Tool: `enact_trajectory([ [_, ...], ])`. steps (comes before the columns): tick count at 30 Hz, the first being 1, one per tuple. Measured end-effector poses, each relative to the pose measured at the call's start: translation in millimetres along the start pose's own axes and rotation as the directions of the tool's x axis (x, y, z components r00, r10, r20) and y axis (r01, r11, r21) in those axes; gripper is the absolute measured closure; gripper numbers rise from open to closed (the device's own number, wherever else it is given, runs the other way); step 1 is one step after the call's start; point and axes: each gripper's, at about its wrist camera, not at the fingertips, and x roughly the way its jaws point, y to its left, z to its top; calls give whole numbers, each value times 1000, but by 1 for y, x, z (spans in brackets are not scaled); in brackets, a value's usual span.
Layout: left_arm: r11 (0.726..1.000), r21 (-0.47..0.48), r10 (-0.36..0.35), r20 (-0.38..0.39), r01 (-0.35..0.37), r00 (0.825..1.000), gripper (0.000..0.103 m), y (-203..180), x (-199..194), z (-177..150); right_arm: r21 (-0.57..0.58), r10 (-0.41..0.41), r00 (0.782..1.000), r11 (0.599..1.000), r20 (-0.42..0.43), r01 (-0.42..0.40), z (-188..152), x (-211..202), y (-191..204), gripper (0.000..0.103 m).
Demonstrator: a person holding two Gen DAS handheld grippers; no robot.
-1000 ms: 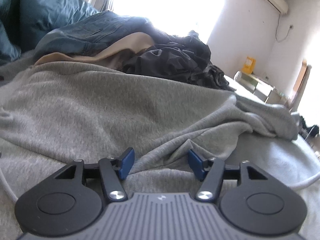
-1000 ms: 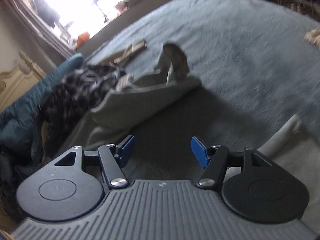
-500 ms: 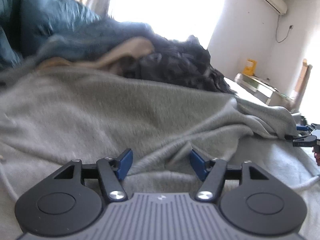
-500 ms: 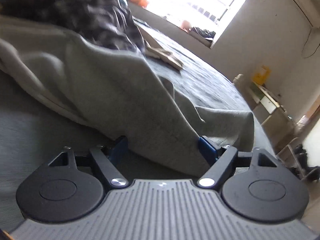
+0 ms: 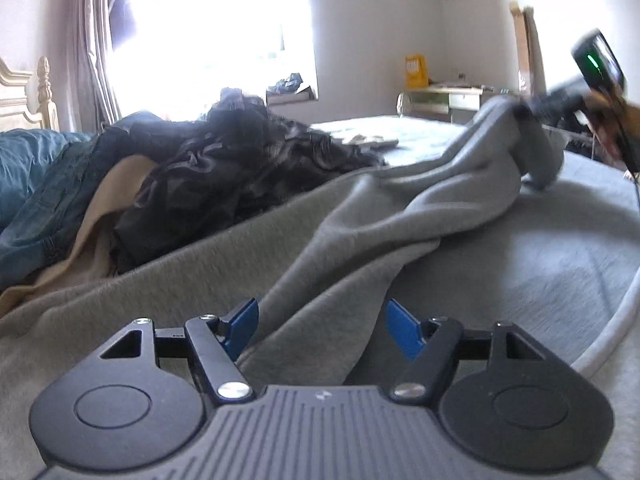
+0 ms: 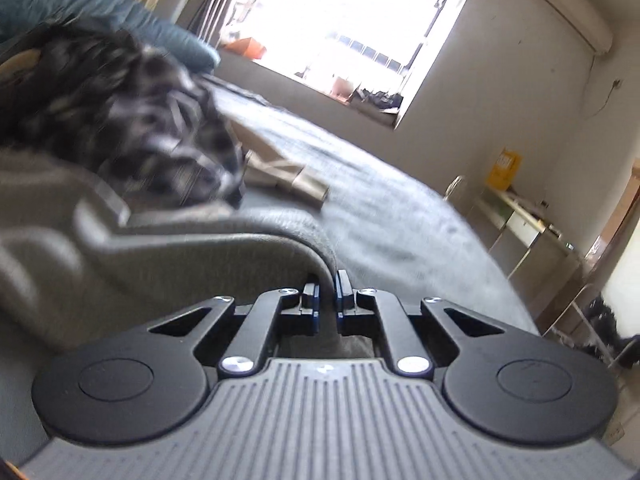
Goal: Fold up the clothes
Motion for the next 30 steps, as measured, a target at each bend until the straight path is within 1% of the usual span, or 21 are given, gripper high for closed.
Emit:
enact_trajectory([
  [2,1000,-17,-4,-16,4,1000,31,5,2,-3,42,-17,1000,999,-2,17,17,27,-4,97],
  [4,999,-32,-4,-23,3,1000,31,10,3,-5,171,-14,999,985,-47,22,25,56,-14,95],
  [5,999,-39,-4,-26,3,1000,31,12,3,-6,248,-2,997,968,-76,21,27,71,-21,91],
  [6,999,-46,-6,-30,5,1000,31,14,4,-7,325,13,994,946,-104,22,29,84,-29,81],
  [7,998,-54,-11,-35,9,999,31,15,5,-7,404,30,991,915,-127,24,26,91,-36,75],
  [8,998,-63,-17,-39,14,999,31,17,6,-8,485,44,989,874,-138,29,22,94,-46,66],
  [9,997,-70,-21,-41,19,999,31,19,6,-9,565,61,990,825,-128,22,15,90,-57,60],
  [10,997,-75,-25,-41,22,999,31,20,6,-9,637,73,993,771,-97,6,8,82,-70,59],
  [12,997,-79,-27,-42,24,999,31,21,7,-9,745,52,998,667,-27,-15,-7,62,-95,52],
  [14,996,-82,-25,-41,21,999,31,21,7,-8,821,6,1000,570,11,-12,-20,39,-123,52],
  [16,996,-83,-19,-32,17,999,32,21,5,-8,874,7,1000,486,9,-12,-33,21,-145,52],
  [18,996,-89,-10,-24,8,1000,32,22,4,-8,918,115,993,392,23,-66,-48,9,-155,52],
  [19,995,-95,-6,-24,3,1000,32,23,4,-7,926,192,981,363,31,-101,-54,5,-153,52],
  [20,995,-100,-2,-24,0,1000,33,24,4,-7,933,270,962,335,37,-130,-62,2,-148,52],
  [21,995,-104,2,-23,-5,1000,35,25,4,-7,937,348,937,316,30,-147,-69,2,-137,52],
  [23,994,-107,18,-25,-21,1000,37,25,5,-6,946,481,877,289,-13,-145,-86,7,-109,52],
  [25,993,-108,33,-26,-36,999,45,25,5,-6,957,545,836,272,-64,-104,-104,18,-77,52],
  [26,993,-110,42,-24,-44,999,47,25,4,-5,964,565,823,249,-68,-92,-112,26,-65,52],
  [28,992,-114,53,-15,-55,998,58,26,1,-5,981,576,815,185,-53,-66,-123,45,-51,52],
  [29,992,-114,53,-11,-54,999,61,26,-2,-4,986,576,816,153,-41,-58,-128,53,-46,52],
  [30,992,-114,51,-9,-52,999,66,27,-5,-4,990,562,827,124,-18,-63,-128,58,-46,52],
])
